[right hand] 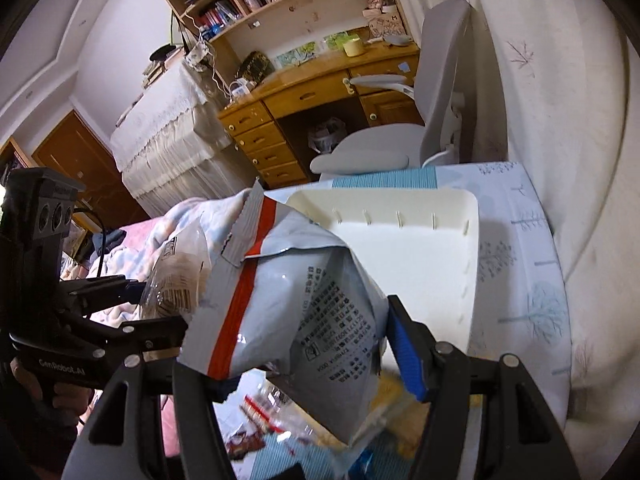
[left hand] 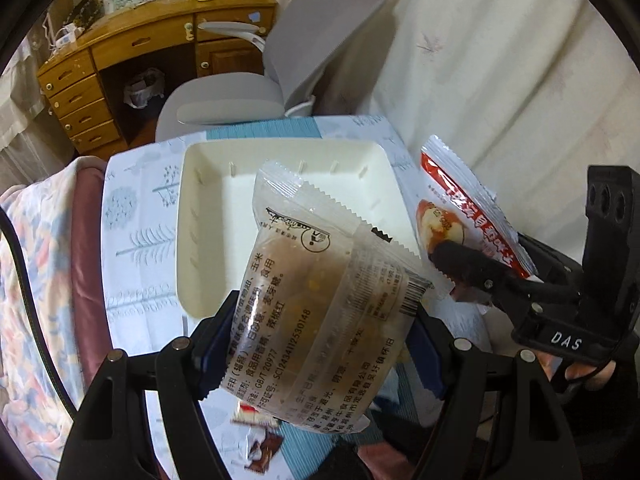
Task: Organize snacks
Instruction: 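Carry both bags over the white tray and open both tools to drop them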
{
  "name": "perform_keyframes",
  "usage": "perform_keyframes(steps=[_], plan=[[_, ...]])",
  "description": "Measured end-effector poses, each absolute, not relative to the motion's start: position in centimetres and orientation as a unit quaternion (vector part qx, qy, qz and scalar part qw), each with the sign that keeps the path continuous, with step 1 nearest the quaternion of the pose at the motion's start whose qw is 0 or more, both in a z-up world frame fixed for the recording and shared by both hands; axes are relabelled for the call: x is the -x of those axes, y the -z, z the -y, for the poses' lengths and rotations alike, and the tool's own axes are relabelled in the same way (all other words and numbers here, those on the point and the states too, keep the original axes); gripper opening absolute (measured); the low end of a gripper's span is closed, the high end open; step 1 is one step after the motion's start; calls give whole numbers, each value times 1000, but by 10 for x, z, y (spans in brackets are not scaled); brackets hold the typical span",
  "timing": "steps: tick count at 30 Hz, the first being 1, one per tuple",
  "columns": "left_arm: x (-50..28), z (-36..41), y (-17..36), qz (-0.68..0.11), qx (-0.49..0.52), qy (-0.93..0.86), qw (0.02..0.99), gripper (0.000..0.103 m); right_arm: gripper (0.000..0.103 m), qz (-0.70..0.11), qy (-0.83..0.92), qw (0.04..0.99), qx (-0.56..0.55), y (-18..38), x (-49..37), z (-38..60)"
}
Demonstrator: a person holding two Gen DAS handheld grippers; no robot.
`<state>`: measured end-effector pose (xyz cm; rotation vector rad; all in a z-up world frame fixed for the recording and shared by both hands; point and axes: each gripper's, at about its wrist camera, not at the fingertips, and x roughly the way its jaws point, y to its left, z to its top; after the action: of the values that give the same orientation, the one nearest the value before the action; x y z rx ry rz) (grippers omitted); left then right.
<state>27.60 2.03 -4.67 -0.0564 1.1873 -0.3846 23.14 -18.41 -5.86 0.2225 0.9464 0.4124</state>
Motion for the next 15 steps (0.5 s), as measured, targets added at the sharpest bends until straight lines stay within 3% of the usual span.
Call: perform_keyframes(steps=[15], plan=[[-340,-21,95,-553,73,110,822,79,70,-477,-201,844,-140,103,-284,196]])
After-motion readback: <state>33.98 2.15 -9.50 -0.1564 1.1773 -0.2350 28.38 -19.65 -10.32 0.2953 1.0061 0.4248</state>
